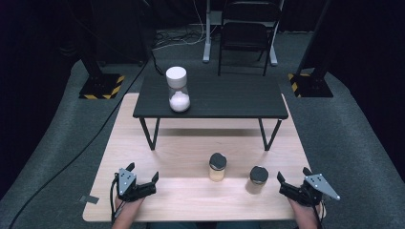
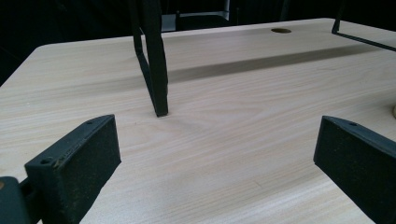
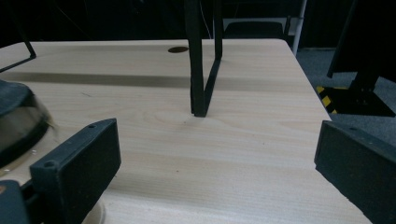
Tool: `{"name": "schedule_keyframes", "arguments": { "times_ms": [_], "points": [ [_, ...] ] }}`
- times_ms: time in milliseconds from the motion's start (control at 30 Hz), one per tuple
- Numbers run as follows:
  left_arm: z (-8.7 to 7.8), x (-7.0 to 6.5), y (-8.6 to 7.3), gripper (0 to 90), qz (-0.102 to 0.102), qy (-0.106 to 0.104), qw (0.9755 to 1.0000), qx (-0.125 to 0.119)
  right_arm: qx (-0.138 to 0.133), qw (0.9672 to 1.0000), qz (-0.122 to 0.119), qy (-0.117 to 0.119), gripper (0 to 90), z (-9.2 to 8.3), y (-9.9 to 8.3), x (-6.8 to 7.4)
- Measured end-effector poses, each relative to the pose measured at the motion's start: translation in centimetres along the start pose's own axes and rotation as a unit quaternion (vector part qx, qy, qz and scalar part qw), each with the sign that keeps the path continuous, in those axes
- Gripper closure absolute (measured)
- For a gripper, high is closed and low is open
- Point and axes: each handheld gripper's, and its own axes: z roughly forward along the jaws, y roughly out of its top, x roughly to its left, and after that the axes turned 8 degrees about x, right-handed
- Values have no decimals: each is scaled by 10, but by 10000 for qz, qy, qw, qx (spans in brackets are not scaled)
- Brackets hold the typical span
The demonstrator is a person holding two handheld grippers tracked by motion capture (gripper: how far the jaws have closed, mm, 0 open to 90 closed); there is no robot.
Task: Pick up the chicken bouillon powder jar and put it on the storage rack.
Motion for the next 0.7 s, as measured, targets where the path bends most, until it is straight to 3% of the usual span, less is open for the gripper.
{"name": "schedule_keyframes", "arguments": {
  "times_ms": [333,700],
  "points": [
    [0,-1,0,1,20,10,10000,-6,-192,9997,-97,142,0,-12,11,11],
    [0,-2,0,1,60,30,10000,-25,-344,9989,101,299,0,-22,22,19]
  ]
}}
